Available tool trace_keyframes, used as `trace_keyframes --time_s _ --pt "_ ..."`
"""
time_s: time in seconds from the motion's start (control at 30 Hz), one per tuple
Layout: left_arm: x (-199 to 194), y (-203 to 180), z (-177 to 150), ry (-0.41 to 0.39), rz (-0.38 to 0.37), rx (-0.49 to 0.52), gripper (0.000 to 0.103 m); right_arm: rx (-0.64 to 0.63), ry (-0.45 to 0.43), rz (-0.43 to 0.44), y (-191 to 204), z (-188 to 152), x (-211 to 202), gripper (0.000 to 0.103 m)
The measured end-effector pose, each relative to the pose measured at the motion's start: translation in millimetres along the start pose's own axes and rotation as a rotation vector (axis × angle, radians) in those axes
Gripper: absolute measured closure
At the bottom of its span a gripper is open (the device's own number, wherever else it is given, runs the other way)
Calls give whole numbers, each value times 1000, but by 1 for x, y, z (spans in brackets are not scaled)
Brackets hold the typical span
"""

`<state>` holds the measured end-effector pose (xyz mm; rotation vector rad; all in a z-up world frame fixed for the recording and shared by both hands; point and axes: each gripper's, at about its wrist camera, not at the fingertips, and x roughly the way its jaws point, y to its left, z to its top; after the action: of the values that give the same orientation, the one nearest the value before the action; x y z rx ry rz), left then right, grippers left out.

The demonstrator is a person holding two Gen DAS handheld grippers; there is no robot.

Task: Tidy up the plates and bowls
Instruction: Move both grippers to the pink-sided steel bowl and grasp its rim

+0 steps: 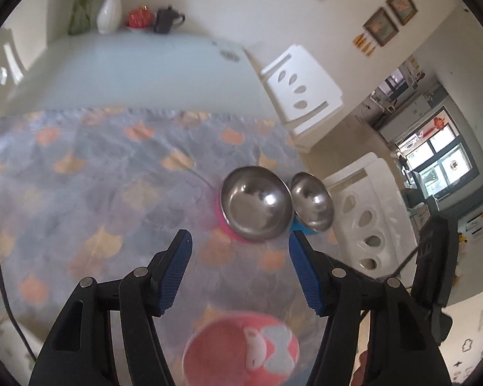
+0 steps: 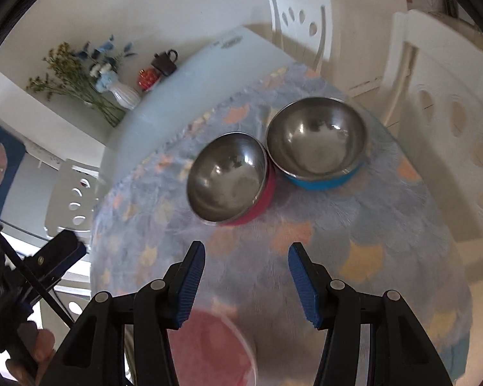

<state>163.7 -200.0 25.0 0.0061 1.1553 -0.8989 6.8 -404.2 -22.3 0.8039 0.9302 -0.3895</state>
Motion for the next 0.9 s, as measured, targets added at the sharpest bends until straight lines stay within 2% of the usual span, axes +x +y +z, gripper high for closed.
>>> trace_keyframes --time_s 0.13,0.27,0.5,0.53,0.67,0.7,0.9 --pt "46 0 21 52 18 10 44 7 30 4 -4 22 35 50" --pt "93 3 30 125 47 18 49 15 61 6 -8 34 64 50" --pt "135 7 32 202 60 27 63 31 114 9 -19 37 99 51" --pt "139 7 32 210 62 29 65 35 119 9 -20 38 102 52" --pt "155 10 32 234 66 33 81 33 137 16 -22 40 114 59" --pt "158 10 33 234 71 34 83 28 138 19 -21 41 116 64" --pt "168 13 32 244 72 29 85 -5 122 -20 -18 43 122 73"
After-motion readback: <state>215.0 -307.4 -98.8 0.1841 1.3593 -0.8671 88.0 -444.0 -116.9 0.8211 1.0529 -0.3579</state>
